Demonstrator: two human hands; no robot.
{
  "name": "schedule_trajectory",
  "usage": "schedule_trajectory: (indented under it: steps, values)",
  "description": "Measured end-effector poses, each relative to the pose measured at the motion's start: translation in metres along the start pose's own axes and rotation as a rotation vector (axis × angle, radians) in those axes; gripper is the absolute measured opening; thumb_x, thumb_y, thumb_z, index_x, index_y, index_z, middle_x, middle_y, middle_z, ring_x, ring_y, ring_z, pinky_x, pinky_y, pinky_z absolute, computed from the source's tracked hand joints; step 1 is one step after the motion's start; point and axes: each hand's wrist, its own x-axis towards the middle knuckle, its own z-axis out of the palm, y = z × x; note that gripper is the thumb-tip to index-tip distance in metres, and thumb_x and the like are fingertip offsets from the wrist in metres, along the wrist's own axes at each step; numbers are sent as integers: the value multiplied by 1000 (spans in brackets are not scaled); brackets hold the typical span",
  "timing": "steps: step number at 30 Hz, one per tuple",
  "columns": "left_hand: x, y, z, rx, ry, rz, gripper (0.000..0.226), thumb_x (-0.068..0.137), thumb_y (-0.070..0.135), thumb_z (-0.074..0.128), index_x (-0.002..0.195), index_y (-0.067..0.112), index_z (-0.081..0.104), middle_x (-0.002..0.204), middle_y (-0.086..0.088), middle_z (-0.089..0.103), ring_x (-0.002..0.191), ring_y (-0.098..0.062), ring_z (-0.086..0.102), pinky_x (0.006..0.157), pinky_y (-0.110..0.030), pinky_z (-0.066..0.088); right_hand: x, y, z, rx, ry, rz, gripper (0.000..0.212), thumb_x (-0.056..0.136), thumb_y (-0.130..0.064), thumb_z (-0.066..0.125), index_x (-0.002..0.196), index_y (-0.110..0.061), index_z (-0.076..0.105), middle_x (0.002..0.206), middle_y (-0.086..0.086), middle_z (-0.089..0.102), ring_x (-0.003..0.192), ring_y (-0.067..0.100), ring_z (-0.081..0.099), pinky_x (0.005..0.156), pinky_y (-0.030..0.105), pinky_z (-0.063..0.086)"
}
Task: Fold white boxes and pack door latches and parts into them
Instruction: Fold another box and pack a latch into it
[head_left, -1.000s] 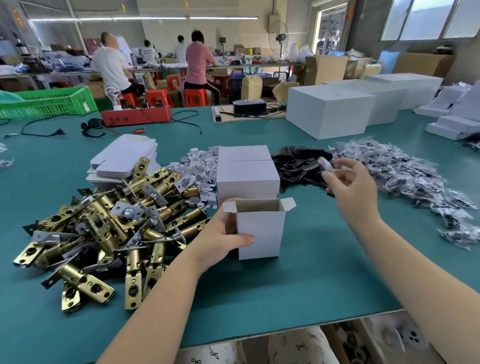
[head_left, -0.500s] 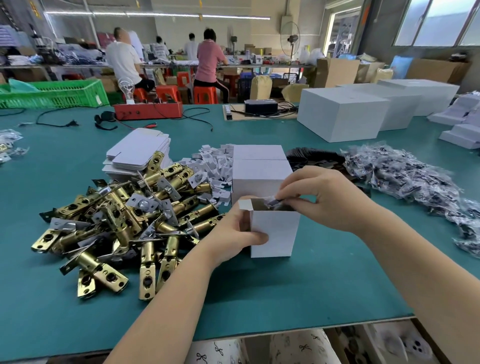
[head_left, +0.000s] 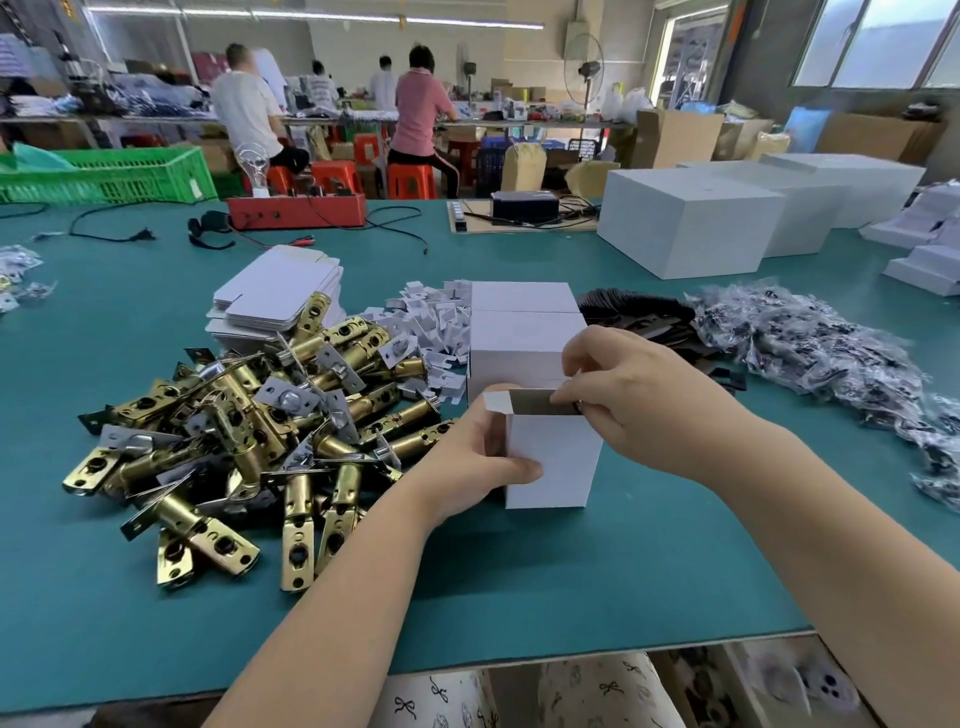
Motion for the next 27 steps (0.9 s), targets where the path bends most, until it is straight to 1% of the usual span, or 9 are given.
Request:
schedule_trajectory:
  steps: [3, 7, 9, 13, 16, 18, 19, 24, 27]
  values:
    - [0, 0, 0, -22, -2, 10, 58, 83, -16, 62, 122, 25, 49, 108, 5, 67, 98, -1, 65, 77, -15, 51, -2, 0, 5, 120, 108, 26, 27, 78, 14, 62, 89, -6, 77, 93, 15, 61, 75, 32, 61, 64, 41, 52]
    - [1, -1, 0, -45, -14, 29, 61, 82, -17, 63, 127, 21, 46, 113, -1, 65, 100, -3, 65, 79, -17, 51, -1, -3, 12, 288, 304, 167, 28, 80, 14, 63, 91, -8, 78, 90, 9, 60, 77, 24, 58, 70, 20, 42]
    - [1, -1, 1, -68, -21, 41, 65, 78, -15, 66, 129, 18, 44, 115, -2, 65, 103, -6, 65, 81, -19, 51, 2, -5, 12, 316, 300, 191, 25, 82, 10, 65, 93, -9, 77, 89, 7, 60, 77, 20, 56, 70, 13, 39]
    - [1, 1, 1, -88, -27, 49, 64, 72, -5, 67, 126, 23, 46, 112, 0, 66, 106, -9, 64, 85, -23, 52, 7, -8, 8, 249, 189, 162, 28, 80, 11, 62, 90, -10, 78, 87, -1, 56, 72, 14, 49, 69, 4, 33]
    - [1, -1, 0, -81, -24, 44, 61, 76, -12, 66, 124, 22, 47, 108, 4, 68, 100, -3, 65, 80, -17, 51, 7, -5, 3, 215, 176, 161, 25, 78, 9, 62, 83, -10, 78, 85, -4, 52, 69, 18, 51, 65, 10, 33]
    - [1, -2, -1, -65, -18, 34, 60, 75, -8, 68, 121, 26, 48, 103, 9, 70, 98, -1, 66, 77, -15, 51, 5, -1, -2, 154, 206, 129, 21, 75, 7, 62, 75, -9, 77, 83, -1, 55, 67, 26, 56, 65, 24, 39]
    - [1, -2, -1, -53, -16, 30, 61, 73, -3, 69, 121, 27, 49, 104, 9, 70, 100, -2, 66, 79, -16, 51, 4, 1, -4, 122, 210, 109, 20, 74, 4, 61, 71, -8, 76, 82, 2, 57, 65, 27, 57, 64, 26, 41]
    - [2, -2, -2, -27, -28, 21, 59, 73, 3, 69, 122, 28, 49, 103, 13, 71, 104, -4, 65, 81, -15, 51, 2, 3, -4, -6, 22, 20, 15, 72, 0, 60, 65, -8, 72, 79, 4, 62, 58, 24, 52, 60, 29, 46]
    - [2, -2, -3, -35, -30, 21, 58, 73, 3, 69, 122, 26, 49, 103, 12, 72, 104, -4, 65, 80, -15, 51, 1, 2, 1, 26, 19, 54, 18, 75, -2, 57, 70, -7, 74, 81, 4, 63, 58, 19, 43, 59, 28, 42]
